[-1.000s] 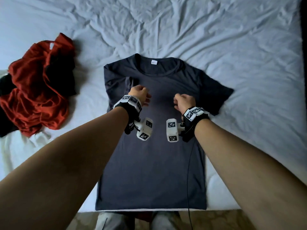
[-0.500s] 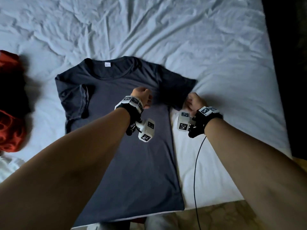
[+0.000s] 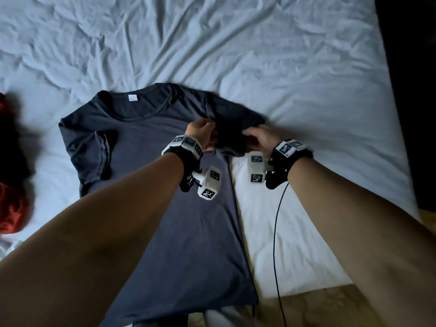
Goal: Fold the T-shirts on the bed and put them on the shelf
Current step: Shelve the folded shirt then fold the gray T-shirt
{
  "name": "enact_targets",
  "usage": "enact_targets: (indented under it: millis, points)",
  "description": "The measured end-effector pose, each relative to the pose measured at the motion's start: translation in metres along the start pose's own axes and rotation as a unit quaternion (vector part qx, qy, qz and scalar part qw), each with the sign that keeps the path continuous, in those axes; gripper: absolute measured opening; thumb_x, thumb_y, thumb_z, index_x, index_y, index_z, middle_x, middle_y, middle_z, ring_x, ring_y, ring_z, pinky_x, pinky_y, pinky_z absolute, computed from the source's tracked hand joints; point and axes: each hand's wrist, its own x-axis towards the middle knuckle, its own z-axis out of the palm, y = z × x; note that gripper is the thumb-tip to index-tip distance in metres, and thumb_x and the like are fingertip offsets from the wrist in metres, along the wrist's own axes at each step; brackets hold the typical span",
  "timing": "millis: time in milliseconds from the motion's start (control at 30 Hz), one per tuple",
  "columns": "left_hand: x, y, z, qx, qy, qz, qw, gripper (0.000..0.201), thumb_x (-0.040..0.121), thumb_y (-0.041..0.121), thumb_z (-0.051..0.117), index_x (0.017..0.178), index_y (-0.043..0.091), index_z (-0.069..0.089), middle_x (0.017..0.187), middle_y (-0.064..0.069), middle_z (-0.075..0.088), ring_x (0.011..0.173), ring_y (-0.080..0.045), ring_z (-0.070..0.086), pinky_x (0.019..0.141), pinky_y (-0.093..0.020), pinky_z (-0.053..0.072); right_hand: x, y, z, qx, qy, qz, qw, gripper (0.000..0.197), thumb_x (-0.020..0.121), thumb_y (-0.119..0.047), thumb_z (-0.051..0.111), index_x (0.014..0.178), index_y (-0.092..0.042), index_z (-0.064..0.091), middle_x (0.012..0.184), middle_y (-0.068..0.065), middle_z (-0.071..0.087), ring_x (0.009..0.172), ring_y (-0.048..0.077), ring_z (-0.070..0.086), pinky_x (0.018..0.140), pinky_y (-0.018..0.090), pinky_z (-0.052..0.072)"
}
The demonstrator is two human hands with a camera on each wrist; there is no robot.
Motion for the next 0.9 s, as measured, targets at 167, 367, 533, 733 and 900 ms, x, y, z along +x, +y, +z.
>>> enact_targets:
  millis: [167, 367, 533, 733, 900]
  points:
    - [-0.009, 0.008, 0.007, -0.010, -0.016, 0.015, 1.000, 0.017, 0.097, 0.017, 0.048, 0.083, 0.022, 0.057, 0.075, -0.003, 0.059, 0.060, -0.018, 0.057, 0.062, -0.032, 0.053, -0.004, -0.001, 0.009, -0.125, 0.064, -0.130, 0.981, 0.027, 0.070, -0.014, 0.068, 0.095, -0.022, 0.062, 0.095, 0.009, 0.070, 0.088, 0.028, 0.067, 0.076, 0.043, 0.059]
    - [-0.024, 0.018, 0.005, -0.034, -0.070, -0.007, 0.997, 0.037, 0.090, 0.049, 0.059, 0.102, 0.014, 0.061, 0.086, -0.010, 0.064, 0.074, -0.026, 0.067, 0.069, -0.045, 0.060, -0.027, -0.015, 0.035, -0.225, -0.040, -0.212, 0.950, 0.042, 0.085, -0.006, 0.060, 0.126, -0.015, 0.058, 0.108, 0.003, 0.069, 0.097, 0.015, 0.064, 0.085, 0.025, 0.053]
    - [-0.022, 0.011, -0.007, 0.083, 0.057, 0.080, 0.992, 0.030, 0.076, 0.047, 0.065, 0.086, 0.019, 0.067, 0.088, -0.011, 0.071, 0.083, -0.030, 0.069, 0.073, -0.040, 0.059, -0.043, -0.020, 0.053, -0.136, -0.075, -0.138, 0.978, 0.025, 0.092, -0.005, 0.048, 0.109, -0.019, 0.062, 0.079, 0.007, 0.065, 0.067, 0.019, 0.065, 0.064, 0.036, 0.060]
    - [-0.016, 0.002, -0.033, 0.160, 0.149, 0.073, 0.973, 0.023, 0.091, 0.015, 0.047, 0.105, 0.007, 0.063, 0.106, -0.019, 0.066, 0.099, -0.037, 0.060, 0.072, -0.032, 0.039, -0.027, -0.006, 0.048, -0.138, 0.034, -0.129, 0.981, 0.027, 0.087, -0.003, 0.044, 0.094, -0.020, 0.064, 0.084, 0.007, 0.065, 0.060, 0.015, 0.061, 0.056, 0.029, 0.052]
    - [-0.007, -0.014, -0.057, 0.151, 0.188, -0.004, 0.970, 0.034, 0.095, 0.020, 0.040, 0.122, 0.005, 0.054, 0.124, -0.016, 0.060, 0.113, -0.037, 0.056, 0.085, -0.033, 0.039, -0.018, 0.006, 0.043, -0.179, 0.055, -0.108, 0.976, 0.020, 0.087, -0.008, 0.049, 0.082, -0.022, 0.063, 0.074, 0.001, 0.065, 0.060, 0.013, 0.060, 0.058, 0.026, 0.050]
